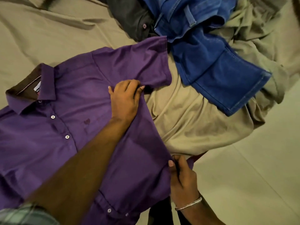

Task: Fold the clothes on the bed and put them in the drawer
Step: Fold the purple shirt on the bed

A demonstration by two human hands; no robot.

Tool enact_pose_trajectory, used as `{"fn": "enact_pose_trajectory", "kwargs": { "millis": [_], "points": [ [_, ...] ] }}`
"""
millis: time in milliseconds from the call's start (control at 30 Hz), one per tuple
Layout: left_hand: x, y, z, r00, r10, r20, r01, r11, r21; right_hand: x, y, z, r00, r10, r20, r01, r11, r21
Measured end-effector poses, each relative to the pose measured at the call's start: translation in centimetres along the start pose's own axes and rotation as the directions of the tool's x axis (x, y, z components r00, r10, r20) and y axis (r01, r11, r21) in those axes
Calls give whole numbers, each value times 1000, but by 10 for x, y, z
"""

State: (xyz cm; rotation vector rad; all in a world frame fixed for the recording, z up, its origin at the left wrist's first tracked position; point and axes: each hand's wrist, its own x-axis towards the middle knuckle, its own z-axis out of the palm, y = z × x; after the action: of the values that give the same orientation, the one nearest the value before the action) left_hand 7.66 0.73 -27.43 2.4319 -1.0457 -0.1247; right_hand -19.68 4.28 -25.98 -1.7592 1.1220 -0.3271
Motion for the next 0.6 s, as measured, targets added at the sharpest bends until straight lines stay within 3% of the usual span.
{"fn": "enact_pose_trajectory", "kwargs": {
  "millis": [133,333,400,500,600],
  "points": [
    [-7,6,0,1000,27,-14,-26,998,62,-18,10,-10,970,-234,-63,205,931,-302],
    [-15,6,10,999,35,-5,-35,995,96,-13,32,-16,964,-253,-85,178,847,-501],
    [-17,8,14,1000,23,-6,-23,994,108,-7,37,-23,984,-150,-98,98,910,-402],
    [-18,11,19,1000,11,-13,-9,994,109,-7,35,-28,997,0,-71,-3,999,-43],
    [-18,14,23,1000,-10,0,10,994,112,3,49,-33,997,20,-71,-18,999,41]
  ]
}}
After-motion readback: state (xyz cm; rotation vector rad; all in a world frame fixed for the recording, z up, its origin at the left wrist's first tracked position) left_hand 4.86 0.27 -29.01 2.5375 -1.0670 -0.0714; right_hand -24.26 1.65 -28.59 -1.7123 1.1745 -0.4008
